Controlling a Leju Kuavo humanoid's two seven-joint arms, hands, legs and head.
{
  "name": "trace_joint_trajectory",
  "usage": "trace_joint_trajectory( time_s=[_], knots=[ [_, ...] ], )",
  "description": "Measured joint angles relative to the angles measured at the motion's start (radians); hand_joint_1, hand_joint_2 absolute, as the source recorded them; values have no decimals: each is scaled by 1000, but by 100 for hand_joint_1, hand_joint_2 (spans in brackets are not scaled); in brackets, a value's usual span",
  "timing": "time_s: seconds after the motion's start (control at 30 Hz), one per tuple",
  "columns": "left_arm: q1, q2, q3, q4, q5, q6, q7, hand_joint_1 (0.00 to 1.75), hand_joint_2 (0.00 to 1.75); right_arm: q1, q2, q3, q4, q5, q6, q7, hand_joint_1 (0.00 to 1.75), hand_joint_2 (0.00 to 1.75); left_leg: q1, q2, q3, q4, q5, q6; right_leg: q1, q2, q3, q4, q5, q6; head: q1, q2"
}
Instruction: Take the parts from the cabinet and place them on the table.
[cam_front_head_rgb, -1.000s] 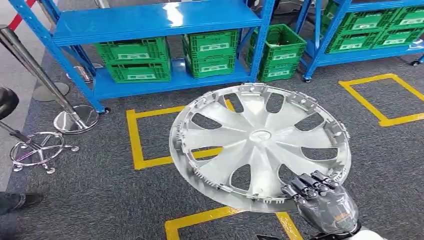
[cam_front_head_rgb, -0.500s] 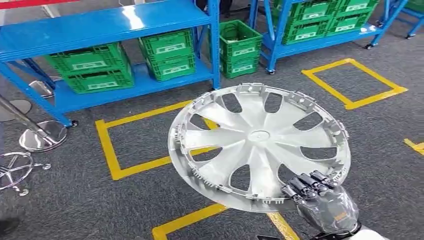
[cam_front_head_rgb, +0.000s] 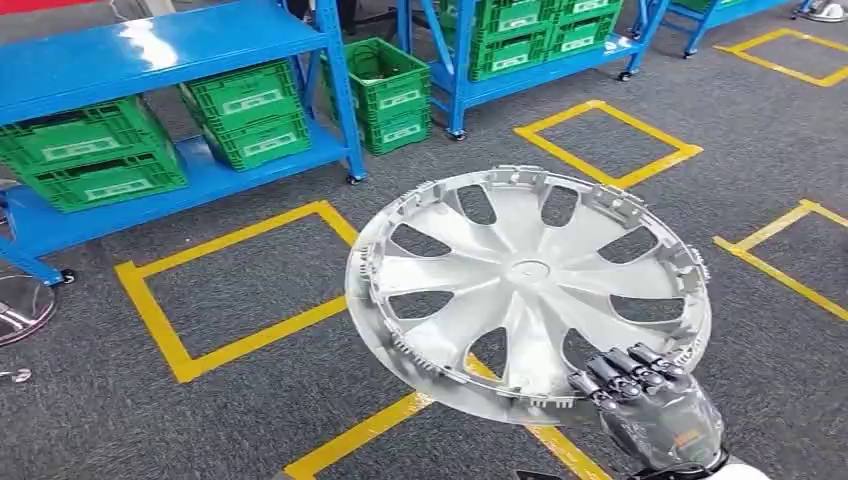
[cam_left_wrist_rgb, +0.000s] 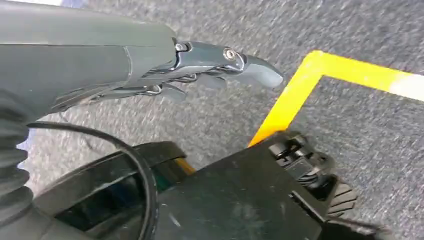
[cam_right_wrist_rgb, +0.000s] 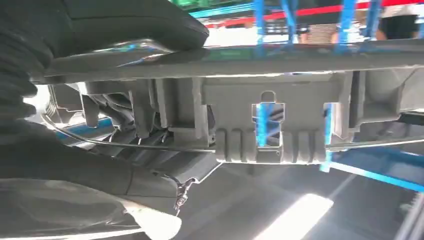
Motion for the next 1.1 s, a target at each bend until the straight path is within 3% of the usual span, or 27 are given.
trace_joint_trajectory(
  time_s=[0.03, 0.07, 0.17, 0.2, 0.23, 0.27, 0.33, 0.37, 0.4, 0.43, 0.47, 0.5, 0.53, 0.57, 0.63, 0.7, 0.73, 0.77, 0.8, 0.87, 0.9, 0.93, 0.97, 1.0, 1.03, 1.07, 1.1],
  knots=[
    [-1, 0, 0, 0, -1, 0, 2, 0, 175, -3, 0, 0, 0, 0, 0, 0, 175, 175, -3, 10, -1, 7, -4, -7, 6, -42, 31, -63, -14, -7, 0, 0],
    [-3, 0, 0, 0, -2, 1, 4, 0, 175, -2, 1, 0, 0, 0, 0, -1, 175, 175, -9, 15, -3, 15, -9, -14, 6, -28, 39, -64, -2, -20, -2, 0],
    [-5, -1, 0, 0, -5, 1, 9, 0, 175, 4, 2, 0, -1, 0, 0, 2, 175, 175, -8, 36, 0, 15, -5, -24, 10, -3, 24, -54, 1, -35, -2, 0],
    [-6, -1, 0, 0, -6, 1, 9, 0, 175, 5, 3, -1, -1, 0, 0, 2, 175, 175, -7, 38, -2, 20, -13, -31, 3, 6, 32, -59, 6, -44, -1, 0],
    [-8, -1, 0, 0, -9, 0, 9, 0, 175, 6, 3, -2, -1, 0, 0, 2, 175, 175, -3, -8, -7, 40, -36, -40, 1, 13, 26, -60, 9, -50, -5, 0],
    [-8, -1, 0, 0, -11, 0, 9, 0, 175, 5, 3, -2, -1, 0, 0, 2, 175, 175, 1, -44, -31, 102, -82, -44, 0, 21, 23, -59, 14, -57, -7, 0],
    [-6, 0, 0, 0, -13, 0, 11, 0, 175, 6, 5, -1, -1, 0, 0, -1, 175, 175, 3, -64, -102, 274, -163, -49, 1, 42, 15, -58, 19, -62, -8, 0],
    [-4, 0, 0, 0, -13, 0, 11, 0, 175, 6, 6, -2, 0, 0, 0, -4, 175, 175, 3, -64, -128, 335, -180, -49, 2, 54, 13, -58, 21, -62, -8, 0],
    [-4, 1, 0, 0, -14, 0, 11, 0, 175, 6, 6, -2, 0, 0, 0, -6, 175, 175, 3, -65, -131, 343, -170, -48, 2, 66, 12, -58, 23, -61, -8, 0],
    [-5, 1, 0, 0, -14, 0, 11, 0, 175, 7, 6, -2, 0, 0, 0, -8, 175, 175, 3, -65, -114, 309, -139, -45, 3, 78, 12, -58, 24, -60, -8, 0],
    [-5, 2, 0, 0, -14, 0, 11, 0, 175, 7, 8, -2, 1, 0, 0, -10, 175, 175, 3, -70, -79, 235, -93, -40, 3, 91, 13, -57, 25, -58, -8, 0],
    [-5, 2, 0, 0, -14, 0, 11, 0, 175, 7, 10, -2, 1, 0, 0, -11, 175, 175, 3, -89, -29, 128, -40, -32, 4, 106, 13, -56, 26, -57, -8, 0],
    [-4, 2, 0, 0, -14, 0, 11, 0, 175, 7, 10, -2, 1, 0, 0, -12, 175, 175, 3, -136, 8, 42, -10, -22, 2, 117, 12, -56, 28, -53, -9, 0],
    [-4, 4, 0, 0, -14, 0, 11, 0, 175, 5, 10, -2, 1, 0, 0, -13, 175, 175, 6, -159, 16, 23, -23, -16, 8, 126, 6, -52, 31, -46, -7, 0],
    [-7, 3, 0, 0, -14, 0, 11, 0, 175, 5, 11, -2, 1, 0, 0, -13, 175, 175, 1, -143, 14, 19, -24, -18, -4, 148, -7, -54, 38, -33, -8, 0],
    [-7, 2, 0, 0, -14, 0, 11, 0, 175, 10, 11, -3, 1, 0, 0, -13, 175, 175, 4, -121, 17, 1, -12, -11, -3, 168, -22, -62, 48, -15, -8, 0],
    [-9, 2, 0, 0, -16, 0, 11, 0, 175, 14, 11, -5, 2, 0, 0, -16, 175, 175, 7, -103, 20, -8, -4, -9, -2, 116, -30, -45, 36, -19, -9, 0],
    [-9, 1, 0, 0, -16, 0, 11, 0, 175, 11, 11, -7, 2, 0, 0, -18, 175, 175, 7, -94, 16, -11, -1, -2, 1, 67, -52, -1, 1, -17, 0, 0],
    [-8, 1, 0, 0, -16, 0, 11, 0, 175, 7, 11, -7, 2, 0, 0, -19, 175, 175, 6, -80, 13, -10, -1, -1, 1, 46, -85, 71, -41, -12, 6, 0],
    [-1, 1, 0, 0, -16, -1, 11, 0, 175, 9, 11, -9, 2, 0, 0, -19, 175, 175, 3, -47, 9, -9, -1, -1, -1, 37, -155, 232, -111, -4, 6, 0],
    [1, 2, 0, 0, -16, -1, 11, 0, 175, 10, 11, -10, 3, 0, 0, -19, 175, 175, 3, -32, 8, -8, -1, -1, -1, 35, -163, 260, -113, -1, 8, 0],
    [1, 2, 0, 0, -16, -1, 11, 0, 175, 11, 12, -12, 3, 0, 0, -19, 175, 175, 3, -18, 8, -8, -1, -2, -2, 32, -143, 233, -90, 1, 8, 0],
    [0, 1, 0, 0, -16, -1, 11, 0, 175, 12, 12, -14, 5, 0, 0, -19, 175, 175, 3, -6, 9, -7, -2, -3, -3, 26, -104, 170, -58, 1, 8, 0],
    [-1, 0, 0, 0, -16, -1, 11, 0, 175, 13, 13, -16, 4, 0, 0, -20, 175, 175, 3, 5, 9, -3, -5, -7, -3, 9, -41, 62, -14, 1, 8, 0],
    [-2, 0, 0, 0, -17, -2, 11, 0, 175, 12, 14, -18, 4, 0, 0, -22, 175, 175, 3, 15, 9, 4, -9, -14, -3, -22, 14, -28, 13, 1, 8, 0],
    [-2, 2, 1, 0, -17, -1, 11, 0, 175, 9, 16, -18, 5, 0, 0, -24, 175, 175, -5, 21, 5, 8, -14, -22, 8, -46, 26, -49, -9, -9, 10, 0],
    [-4, 2, 1, 0, -17, -1, 11, 0, 175, 12, 18, -18, 3, 0, 0, -25, 175, 175, -6, 31, 5, 16, -17, -27, 5, -28, 27, -52, 2, -23, 5, 0]
  ],
)
